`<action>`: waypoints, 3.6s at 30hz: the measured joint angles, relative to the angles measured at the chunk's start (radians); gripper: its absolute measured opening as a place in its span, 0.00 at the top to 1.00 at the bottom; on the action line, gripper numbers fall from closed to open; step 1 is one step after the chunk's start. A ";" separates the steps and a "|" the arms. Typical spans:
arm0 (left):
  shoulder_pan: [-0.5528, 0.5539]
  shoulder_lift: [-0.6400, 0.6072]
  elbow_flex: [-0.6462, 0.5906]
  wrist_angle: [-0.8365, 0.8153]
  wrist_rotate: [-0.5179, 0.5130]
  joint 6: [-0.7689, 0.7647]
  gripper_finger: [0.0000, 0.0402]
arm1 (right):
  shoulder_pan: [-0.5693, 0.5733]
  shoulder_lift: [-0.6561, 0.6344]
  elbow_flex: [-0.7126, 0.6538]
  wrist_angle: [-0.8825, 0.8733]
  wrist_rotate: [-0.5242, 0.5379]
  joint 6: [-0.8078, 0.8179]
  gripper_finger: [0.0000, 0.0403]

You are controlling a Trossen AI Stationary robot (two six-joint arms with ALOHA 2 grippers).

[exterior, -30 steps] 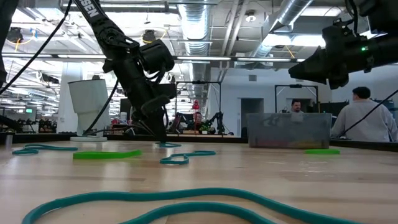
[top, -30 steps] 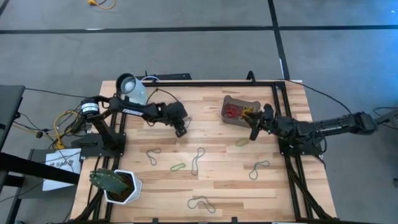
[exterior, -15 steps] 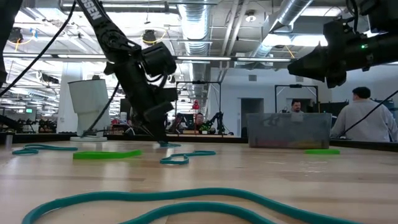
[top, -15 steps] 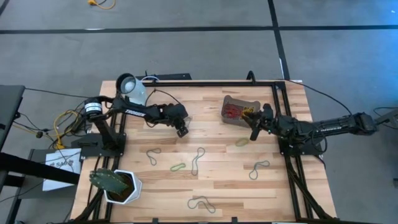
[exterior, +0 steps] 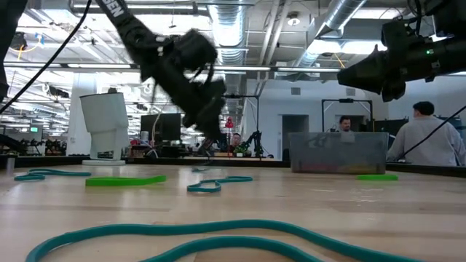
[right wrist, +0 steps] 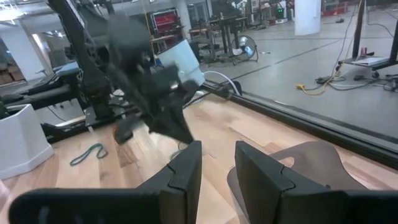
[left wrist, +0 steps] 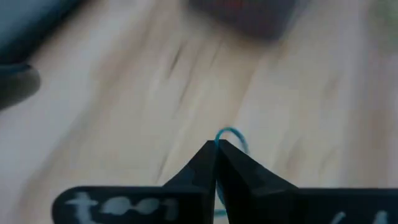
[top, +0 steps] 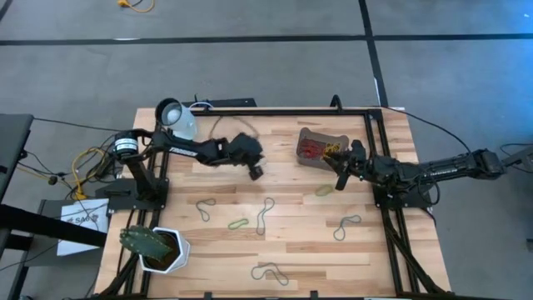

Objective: Pick and place rubber bands into bin
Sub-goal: Put the blue rubber band into the black container

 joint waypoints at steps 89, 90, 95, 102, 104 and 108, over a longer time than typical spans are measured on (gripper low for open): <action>0.025 0.653 0.996 -0.132 0.288 0.272 0.82 | -0.006 -0.001 0.000 0.338 0.001 -0.350 0.77; 0.024 0.653 0.996 -0.133 0.280 0.272 0.81 | -0.006 -0.001 0.000 0.338 0.002 -0.351 0.77; 0.025 0.579 0.993 -0.220 0.269 0.272 0.79 | 0.009 -0.011 0.000 0.326 0.004 -0.368 0.77; 0.025 0.340 0.995 -0.505 0.217 0.417 0.79 | 0.099 -0.132 0.001 0.276 0.004 -0.440 0.77; 0.025 0.264 0.995 -0.607 0.179 0.435 0.79 | 0.131 -0.170 0.011 0.225 0.005 -0.469 0.77; 0.026 0.122 0.996 -0.840 0.112 0.441 0.79 | 0.193 -0.240 0.054 0.083 0.011 -0.489 0.77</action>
